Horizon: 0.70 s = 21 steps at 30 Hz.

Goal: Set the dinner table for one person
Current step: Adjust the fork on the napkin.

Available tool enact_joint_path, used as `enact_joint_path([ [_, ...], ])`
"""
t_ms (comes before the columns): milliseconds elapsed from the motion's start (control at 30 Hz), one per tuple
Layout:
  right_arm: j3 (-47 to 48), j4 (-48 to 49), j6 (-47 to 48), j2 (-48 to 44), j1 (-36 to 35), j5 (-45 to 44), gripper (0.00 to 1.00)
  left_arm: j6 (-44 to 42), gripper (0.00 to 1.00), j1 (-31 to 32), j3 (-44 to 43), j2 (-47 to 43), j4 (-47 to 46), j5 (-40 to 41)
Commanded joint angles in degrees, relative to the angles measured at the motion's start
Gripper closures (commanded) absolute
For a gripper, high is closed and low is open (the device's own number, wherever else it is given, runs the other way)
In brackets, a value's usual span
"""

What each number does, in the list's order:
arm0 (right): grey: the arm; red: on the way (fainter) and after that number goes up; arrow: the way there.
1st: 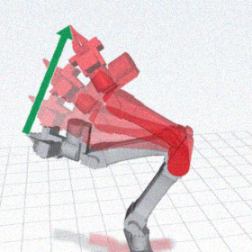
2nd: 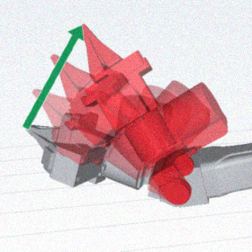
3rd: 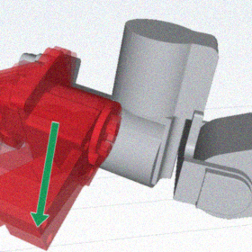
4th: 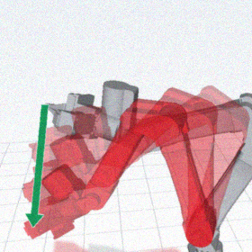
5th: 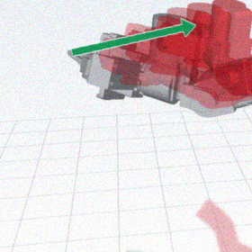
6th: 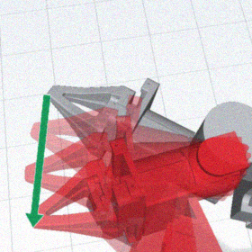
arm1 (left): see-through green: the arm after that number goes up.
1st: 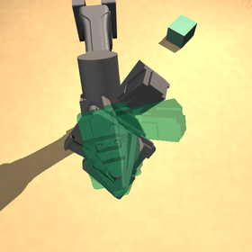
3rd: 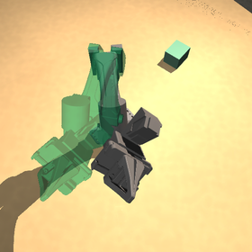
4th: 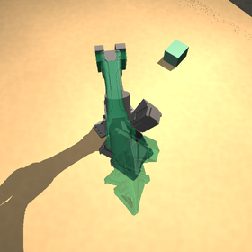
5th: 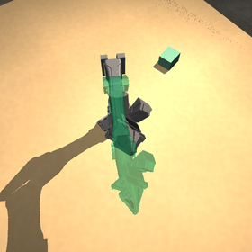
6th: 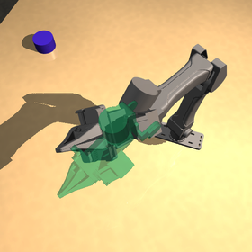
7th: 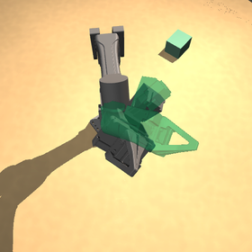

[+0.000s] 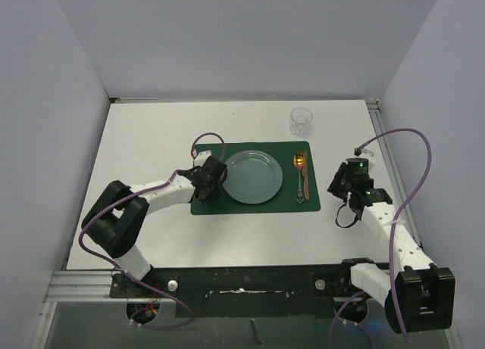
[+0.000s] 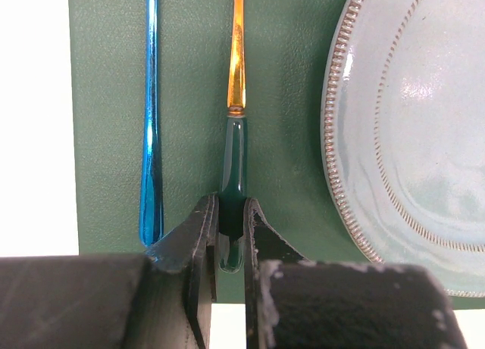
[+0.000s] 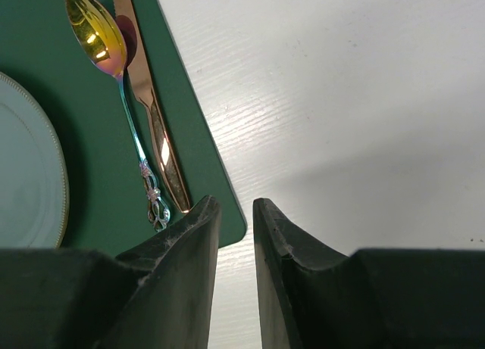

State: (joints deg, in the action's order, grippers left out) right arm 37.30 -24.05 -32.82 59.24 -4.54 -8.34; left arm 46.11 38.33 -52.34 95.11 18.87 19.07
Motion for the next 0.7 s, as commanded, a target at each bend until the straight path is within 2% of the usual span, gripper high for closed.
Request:
enact_joint_path([
  [0, 2.9, 1.4, -0.3, -0.9, -0.1, 0.0, 0.74, -1.3, 1.0, 0.2, -0.3, -1.2, -1.5, 0.0],
  [667, 2.9, 1.0, 0.5, -1.0, 0.0, -0.5, 0.74, -5.6, 1.0, 0.0, -4.6, 4.3, -2.7, 0.6],
])
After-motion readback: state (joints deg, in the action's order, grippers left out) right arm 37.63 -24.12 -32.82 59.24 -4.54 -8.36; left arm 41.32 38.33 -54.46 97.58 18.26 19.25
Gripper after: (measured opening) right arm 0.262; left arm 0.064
